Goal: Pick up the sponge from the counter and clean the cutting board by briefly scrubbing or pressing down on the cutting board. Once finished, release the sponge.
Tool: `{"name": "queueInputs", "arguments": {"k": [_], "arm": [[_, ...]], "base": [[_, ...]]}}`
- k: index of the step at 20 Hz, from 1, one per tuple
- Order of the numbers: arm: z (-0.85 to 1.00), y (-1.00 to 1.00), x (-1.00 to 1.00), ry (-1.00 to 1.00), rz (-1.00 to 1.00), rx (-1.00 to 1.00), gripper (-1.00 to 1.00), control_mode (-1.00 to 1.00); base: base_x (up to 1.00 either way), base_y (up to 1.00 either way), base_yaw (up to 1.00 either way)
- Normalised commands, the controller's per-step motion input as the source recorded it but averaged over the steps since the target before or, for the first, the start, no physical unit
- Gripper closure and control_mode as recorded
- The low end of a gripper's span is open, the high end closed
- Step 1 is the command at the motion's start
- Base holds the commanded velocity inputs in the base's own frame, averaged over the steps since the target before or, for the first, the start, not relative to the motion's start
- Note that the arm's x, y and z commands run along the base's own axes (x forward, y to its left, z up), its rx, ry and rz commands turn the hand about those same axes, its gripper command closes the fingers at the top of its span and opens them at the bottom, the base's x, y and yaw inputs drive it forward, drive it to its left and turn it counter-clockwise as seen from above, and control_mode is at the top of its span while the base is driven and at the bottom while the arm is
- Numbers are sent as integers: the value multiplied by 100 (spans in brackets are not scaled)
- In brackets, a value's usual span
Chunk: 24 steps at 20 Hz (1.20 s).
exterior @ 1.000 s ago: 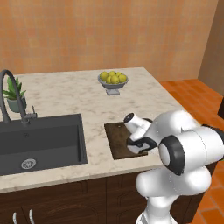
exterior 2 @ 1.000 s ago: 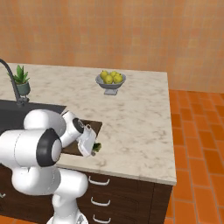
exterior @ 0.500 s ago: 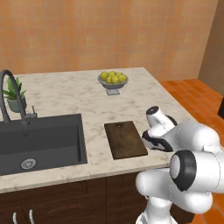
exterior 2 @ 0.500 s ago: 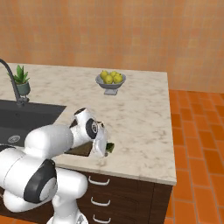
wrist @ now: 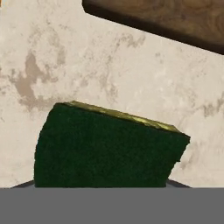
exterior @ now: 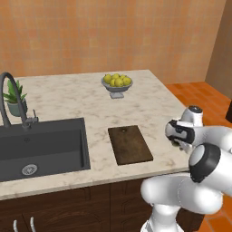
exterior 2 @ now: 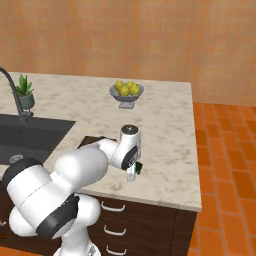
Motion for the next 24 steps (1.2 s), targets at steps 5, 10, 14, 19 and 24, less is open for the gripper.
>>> {"name": "queueInputs", "arguments": {"k": [5, 10, 14, 19, 24], "arm": [[-2, 0, 83, 15, 3, 13, 100, -100], [-56, 0, 42, 5, 0, 0, 100, -100], [-99, 1, 22, 1, 0, 2, -100, -100], [-56, 0, 16, 1, 0, 1, -100, -100], [-2, 13, 0, 1, 0, -1, -100, -100]], "base": [[0, 0, 0], [0, 0, 0], [0, 0, 0], [0, 0, 0], [0, 0, 0]]}}
